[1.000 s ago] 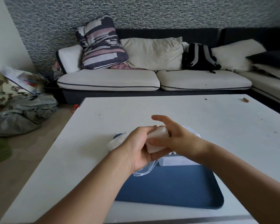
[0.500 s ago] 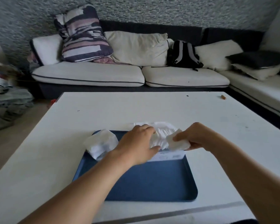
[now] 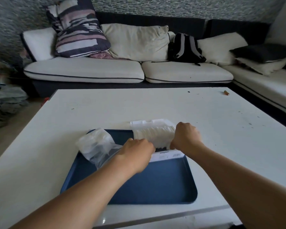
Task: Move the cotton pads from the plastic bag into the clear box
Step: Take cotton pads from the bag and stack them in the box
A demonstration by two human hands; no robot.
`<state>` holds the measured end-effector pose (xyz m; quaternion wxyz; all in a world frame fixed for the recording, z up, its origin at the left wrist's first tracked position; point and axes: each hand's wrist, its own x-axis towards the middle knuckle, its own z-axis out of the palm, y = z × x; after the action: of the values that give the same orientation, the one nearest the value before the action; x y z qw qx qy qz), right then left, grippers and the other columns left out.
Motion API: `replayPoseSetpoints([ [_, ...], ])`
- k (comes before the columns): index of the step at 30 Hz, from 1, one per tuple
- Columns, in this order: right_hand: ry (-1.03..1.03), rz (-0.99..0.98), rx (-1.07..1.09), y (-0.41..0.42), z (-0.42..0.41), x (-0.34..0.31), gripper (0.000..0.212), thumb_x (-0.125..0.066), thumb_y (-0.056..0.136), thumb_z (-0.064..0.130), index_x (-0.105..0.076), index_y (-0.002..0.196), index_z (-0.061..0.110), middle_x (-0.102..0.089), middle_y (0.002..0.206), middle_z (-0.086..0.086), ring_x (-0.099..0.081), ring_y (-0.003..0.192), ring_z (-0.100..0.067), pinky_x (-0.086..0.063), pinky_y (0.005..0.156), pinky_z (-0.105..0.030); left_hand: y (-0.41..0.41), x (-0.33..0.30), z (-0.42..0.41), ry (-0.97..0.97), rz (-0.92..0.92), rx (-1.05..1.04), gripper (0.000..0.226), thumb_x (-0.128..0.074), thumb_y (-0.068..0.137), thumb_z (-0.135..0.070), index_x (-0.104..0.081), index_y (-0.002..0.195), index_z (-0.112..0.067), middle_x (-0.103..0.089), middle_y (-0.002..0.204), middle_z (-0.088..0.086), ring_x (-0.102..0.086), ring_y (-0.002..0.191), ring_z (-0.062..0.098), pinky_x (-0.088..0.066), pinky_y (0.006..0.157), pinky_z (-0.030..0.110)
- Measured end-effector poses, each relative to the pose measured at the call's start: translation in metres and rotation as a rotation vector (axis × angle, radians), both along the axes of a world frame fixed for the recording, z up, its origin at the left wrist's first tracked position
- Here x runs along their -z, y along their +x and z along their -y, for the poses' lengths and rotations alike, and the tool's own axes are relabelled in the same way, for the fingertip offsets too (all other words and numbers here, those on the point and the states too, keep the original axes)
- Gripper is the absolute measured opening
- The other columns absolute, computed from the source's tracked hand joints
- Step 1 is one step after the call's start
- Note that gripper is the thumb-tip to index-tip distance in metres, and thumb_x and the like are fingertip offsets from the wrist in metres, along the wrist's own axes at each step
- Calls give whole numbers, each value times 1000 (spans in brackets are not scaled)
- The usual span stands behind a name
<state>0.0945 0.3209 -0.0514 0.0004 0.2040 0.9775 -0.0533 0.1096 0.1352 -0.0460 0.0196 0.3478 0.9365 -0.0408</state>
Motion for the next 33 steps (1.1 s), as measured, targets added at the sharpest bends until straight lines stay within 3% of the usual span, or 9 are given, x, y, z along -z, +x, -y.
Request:
replayPoseSetpoints([
  [2,43,-2,-4,-1,0,5,30,-80,70,20,-54,84,13,-62,78,-2,-54,63,-20,-37,50,-24,-1,2,0,-3,-16,15,41,-55,89,2,-33,63,-21,-38,63,-2,-32,52,15,-32,70,32],
  [6,-173,71,75,-6,-10,16,108,-86,59,58,-30,137,9,-48,126,-12,-46,121,-33,-48,93,-41,-5,9,-1,27,-21,28,43,-57,91,0,-33,64,-22,-39,64,-4,-35,54,18,-34,71,33],
  [11,-446,157,209,-6,-15,21,99,-74,80,28,-11,154,11,-32,147,-17,-31,135,-36,-38,108,-43,-6,13,-1,38,1,29,42,-53,86,8,-32,62,-21,-39,64,-2,-49,65,25,-34,67,32],
  [15,-381,211,160,-5,-8,-3,120,-84,74,45,-4,158,12,-27,154,-19,-27,142,-37,-34,113,-47,-4,4,5,156,62,58,17,-56,94,-14,-54,78,-18,-60,78,0,-60,75,29,-41,64,34],
  [20,-559,-87,-385,24,49,-79,15,-73,84,19,-78,96,12,-78,95,-4,-73,88,-18,-60,86,-34,-20,-34,52,779,29,-118,19,-56,83,-33,-72,83,-23,-72,80,-11,-67,75,13,-57,71,34],
  [23,-636,338,-722,53,108,-74,26,-56,90,4,-79,102,8,-79,96,-7,-75,91,-19,-60,86,-30,-40,-36,108,917,-44,-404,22,-56,81,-29,-73,90,-21,-75,90,-7,-70,87,18,-56,83,36],
  [26,-247,248,-868,48,135,-33,43,-49,90,2,-69,124,19,-69,120,-6,-67,104,-24,-54,86,-29,-46,-18,150,730,126,-688,40,-58,91,-30,-59,127,-13,-62,127,2,-58,119,26,-45,96,33],
  [30,-223,167,-887,23,138,-6,31,-49,95,-1,-60,111,22,-63,97,6,-58,83,-13,-42,76,-28,-51,14,172,738,409,-749,44,-53,81,-55,-54,90,-12,-54,86,-4,-50,79,19,-38,71,33],
  [33,-314,89,-868,4,144,2,40,-46,96,-3,-61,130,12,-69,119,-13,-65,92,-27,-51,80,-36,-56,24,180,854,441,-732,33,-52,92,-40,-66,86,-10,-66,85,0,-59,80,21,-45,76,32],
])
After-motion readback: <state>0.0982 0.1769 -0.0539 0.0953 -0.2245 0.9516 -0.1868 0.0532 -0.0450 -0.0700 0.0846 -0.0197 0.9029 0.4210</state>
